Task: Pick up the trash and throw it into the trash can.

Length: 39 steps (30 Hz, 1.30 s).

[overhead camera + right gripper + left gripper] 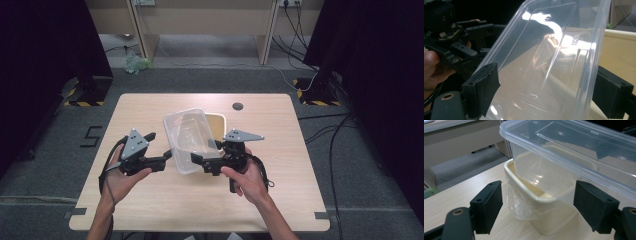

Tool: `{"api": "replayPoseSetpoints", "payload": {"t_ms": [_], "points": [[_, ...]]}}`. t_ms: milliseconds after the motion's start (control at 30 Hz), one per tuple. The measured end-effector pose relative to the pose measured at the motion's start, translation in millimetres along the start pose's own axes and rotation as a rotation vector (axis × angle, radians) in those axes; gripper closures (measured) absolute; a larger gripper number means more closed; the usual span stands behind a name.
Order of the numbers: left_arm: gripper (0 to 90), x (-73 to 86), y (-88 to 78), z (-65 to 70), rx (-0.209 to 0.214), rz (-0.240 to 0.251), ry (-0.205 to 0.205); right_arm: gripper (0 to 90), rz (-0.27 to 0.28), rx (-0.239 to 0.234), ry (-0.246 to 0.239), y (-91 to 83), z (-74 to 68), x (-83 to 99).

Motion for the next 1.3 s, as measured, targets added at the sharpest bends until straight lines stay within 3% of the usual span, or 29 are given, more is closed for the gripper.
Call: {"api": "replayPoseSetpoints", "payload": {"t_ms": [300, 533, 667, 1067, 1300], "points": [[22.7, -12.6, 22.8, 7.9, 0.035, -0.028, -0.005, 15.0, 0.007, 0.036, 0.034, -17.8, 14.7, 0.2], [22.5, -13.1, 35.1, 7.1, 0.052, -0.049, -0.014, 14.9, -0.003, 0.056, 0.061, -19.0, 23.2, -1.9], [22.0, -10.6, 41.7, 2.7, 0.079, -0.054, -0.05, 14.8, -0.004, 0.068, 0.077, -17.3, 25.8, -4.0], [21.8, -11.4, 48.0, -5.7, 0.069, -0.058, -0.073, 14.8, 0.02, 0.081, 0.107, -15.5, 27.3, -17.1], [21.8, -9.6, 50.5, -7.0, 0.061, -0.064, -0.074, 14.8, 0.074, 0.055, 0.11, -18.0, 26.2, -21.1]]}}
Point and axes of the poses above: each handheld gripper's, and its own axes: y roughly forward along the jaws, x roughly out of its underside, z roughly to its right, the point moved 3 cm from there along y, roughly forward along the jaws, and after that the axes turned 10 degrees about -z, right-handed, at the moved point
